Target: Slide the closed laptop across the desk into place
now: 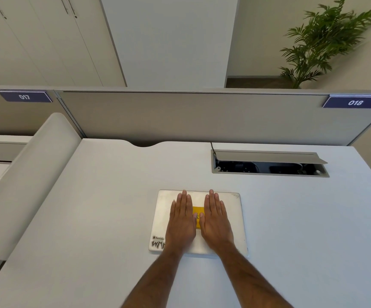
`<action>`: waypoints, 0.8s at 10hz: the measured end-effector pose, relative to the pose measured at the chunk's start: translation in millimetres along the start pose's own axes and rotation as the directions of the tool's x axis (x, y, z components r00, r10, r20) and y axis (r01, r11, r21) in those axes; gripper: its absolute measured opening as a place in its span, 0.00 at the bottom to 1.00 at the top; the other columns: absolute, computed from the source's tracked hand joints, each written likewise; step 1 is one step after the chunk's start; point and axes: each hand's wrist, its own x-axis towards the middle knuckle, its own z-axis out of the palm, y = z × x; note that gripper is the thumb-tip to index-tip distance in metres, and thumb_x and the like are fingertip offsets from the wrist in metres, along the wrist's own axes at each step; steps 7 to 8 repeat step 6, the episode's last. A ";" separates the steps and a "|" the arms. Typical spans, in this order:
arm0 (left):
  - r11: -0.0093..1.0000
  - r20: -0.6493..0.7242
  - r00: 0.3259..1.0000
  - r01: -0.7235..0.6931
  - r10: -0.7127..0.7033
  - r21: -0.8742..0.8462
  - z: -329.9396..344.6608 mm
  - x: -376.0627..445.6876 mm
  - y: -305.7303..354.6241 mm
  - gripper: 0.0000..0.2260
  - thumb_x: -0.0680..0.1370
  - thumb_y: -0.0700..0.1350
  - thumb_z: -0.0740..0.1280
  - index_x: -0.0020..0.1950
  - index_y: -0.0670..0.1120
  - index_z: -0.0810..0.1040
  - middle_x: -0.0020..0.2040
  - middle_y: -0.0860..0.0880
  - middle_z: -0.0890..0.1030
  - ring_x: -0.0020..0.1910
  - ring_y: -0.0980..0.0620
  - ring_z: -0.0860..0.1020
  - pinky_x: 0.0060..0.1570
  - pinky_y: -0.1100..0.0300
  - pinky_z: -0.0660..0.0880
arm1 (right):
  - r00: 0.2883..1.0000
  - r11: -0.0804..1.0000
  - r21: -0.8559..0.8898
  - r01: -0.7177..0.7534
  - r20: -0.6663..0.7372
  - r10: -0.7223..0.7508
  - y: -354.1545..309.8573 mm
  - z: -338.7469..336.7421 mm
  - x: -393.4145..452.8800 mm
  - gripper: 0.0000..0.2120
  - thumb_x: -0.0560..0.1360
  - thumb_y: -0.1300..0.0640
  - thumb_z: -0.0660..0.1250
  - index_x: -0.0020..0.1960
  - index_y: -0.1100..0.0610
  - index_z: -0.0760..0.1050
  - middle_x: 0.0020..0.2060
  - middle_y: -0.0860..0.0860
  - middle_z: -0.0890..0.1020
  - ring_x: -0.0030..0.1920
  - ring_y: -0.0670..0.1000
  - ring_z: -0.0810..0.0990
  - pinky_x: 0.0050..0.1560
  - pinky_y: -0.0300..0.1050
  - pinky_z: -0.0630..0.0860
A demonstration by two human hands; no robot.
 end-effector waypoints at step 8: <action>0.999 -0.035 0.998 0.047 -0.046 0.010 -17.0 12.8 3.5 0.26 0.84 0.48 0.47 0.77 0.35 0.62 0.79 0.37 0.61 0.79 0.39 0.60 0.78 0.45 0.59 | 0.997 0.999 0.024 -0.021 -0.068 0.023 -12.0 -23.3 12.9 0.28 0.85 0.52 0.45 0.81 0.64 0.51 0.81 0.60 0.50 0.81 0.60 0.49 0.81 0.56 0.53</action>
